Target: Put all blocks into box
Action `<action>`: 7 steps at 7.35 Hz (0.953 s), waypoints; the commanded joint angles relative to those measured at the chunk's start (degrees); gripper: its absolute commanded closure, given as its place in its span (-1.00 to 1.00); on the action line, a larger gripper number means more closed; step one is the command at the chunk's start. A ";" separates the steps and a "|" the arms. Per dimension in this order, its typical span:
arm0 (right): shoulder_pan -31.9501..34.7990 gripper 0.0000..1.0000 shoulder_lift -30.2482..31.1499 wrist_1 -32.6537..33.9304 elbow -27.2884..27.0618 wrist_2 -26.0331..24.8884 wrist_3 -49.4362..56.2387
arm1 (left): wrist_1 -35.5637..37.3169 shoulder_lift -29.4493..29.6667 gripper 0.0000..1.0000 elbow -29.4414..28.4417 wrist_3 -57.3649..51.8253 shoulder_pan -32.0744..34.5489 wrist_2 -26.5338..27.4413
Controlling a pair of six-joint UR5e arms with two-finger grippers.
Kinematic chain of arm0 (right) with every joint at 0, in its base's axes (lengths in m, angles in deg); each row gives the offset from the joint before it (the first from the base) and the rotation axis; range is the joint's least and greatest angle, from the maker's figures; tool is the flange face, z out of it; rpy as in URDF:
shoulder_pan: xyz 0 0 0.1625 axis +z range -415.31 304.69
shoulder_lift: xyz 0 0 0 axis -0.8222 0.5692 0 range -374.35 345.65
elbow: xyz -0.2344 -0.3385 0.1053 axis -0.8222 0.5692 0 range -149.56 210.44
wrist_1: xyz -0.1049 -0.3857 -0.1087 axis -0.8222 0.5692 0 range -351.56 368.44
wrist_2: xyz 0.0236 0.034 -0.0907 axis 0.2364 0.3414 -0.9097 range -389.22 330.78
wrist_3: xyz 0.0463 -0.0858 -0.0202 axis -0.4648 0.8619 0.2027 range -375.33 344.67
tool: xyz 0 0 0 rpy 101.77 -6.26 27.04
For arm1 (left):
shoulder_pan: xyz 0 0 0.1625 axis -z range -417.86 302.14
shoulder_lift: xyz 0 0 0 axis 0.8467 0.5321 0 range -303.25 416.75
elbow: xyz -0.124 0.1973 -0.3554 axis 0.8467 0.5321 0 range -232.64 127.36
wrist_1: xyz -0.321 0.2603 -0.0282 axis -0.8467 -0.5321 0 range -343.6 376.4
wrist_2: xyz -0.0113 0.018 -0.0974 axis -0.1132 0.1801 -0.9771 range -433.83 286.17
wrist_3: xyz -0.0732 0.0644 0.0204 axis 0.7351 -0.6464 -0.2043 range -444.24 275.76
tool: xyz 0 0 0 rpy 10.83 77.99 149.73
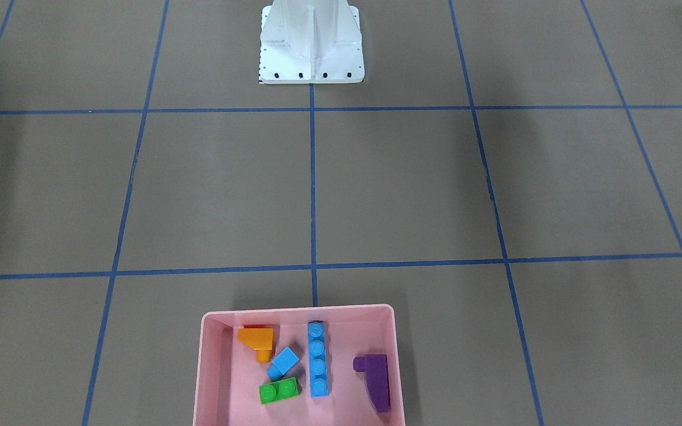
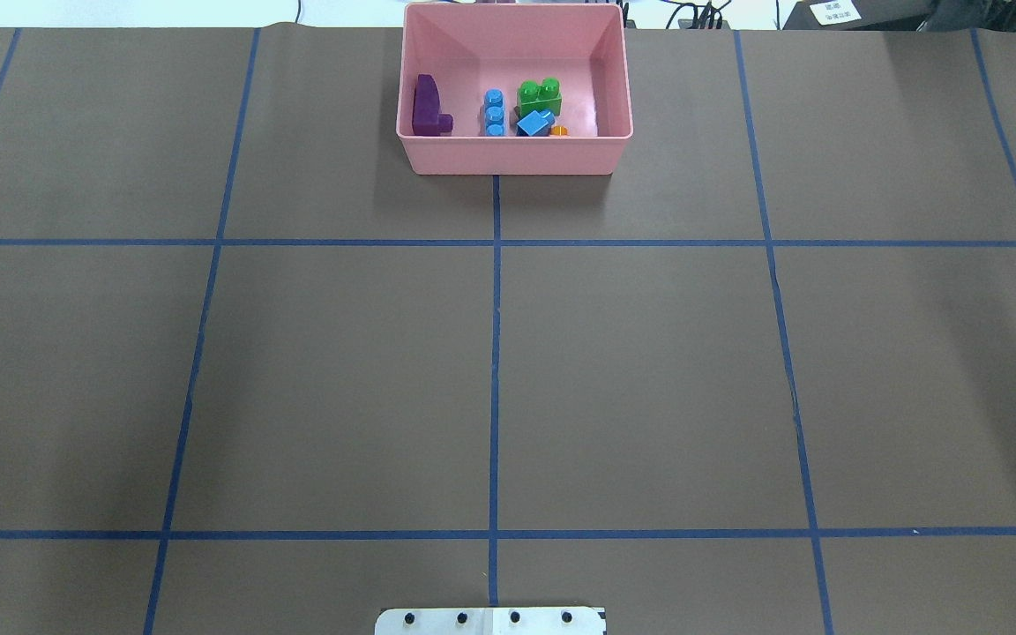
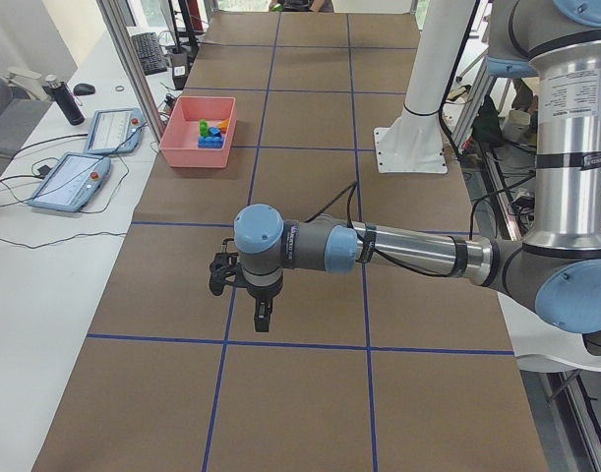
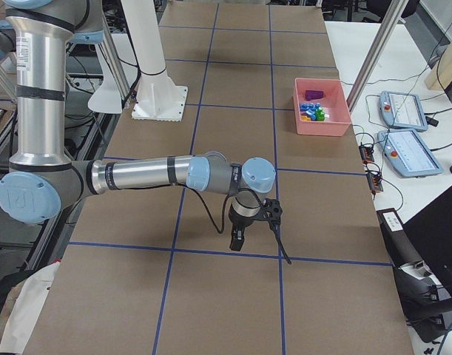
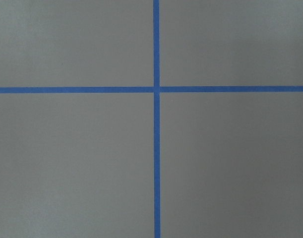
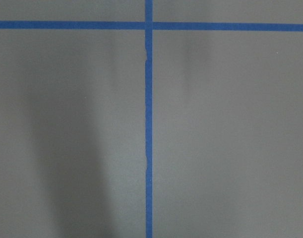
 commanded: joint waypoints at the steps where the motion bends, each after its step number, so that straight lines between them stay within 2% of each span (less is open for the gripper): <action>1: 0.00 -1.00 1.68 -3.18 -0.06 0.07 -0.31 | 0.03 0.05 -1.00 0.12 0.08 -0.11 -0.06; 2: 0.00 -1.00 3.08 -5.99 -0.14 0.33 -0.74 | 0.03 0.13 -1.00 0.12 0.08 -0.11 -0.06; 7: 0.09 -1.00 3.01 -6.46 -0.67 2.44 -4.06 | 0.29 -0.04 -1.00 1.00 0.17 -0.11 -0.06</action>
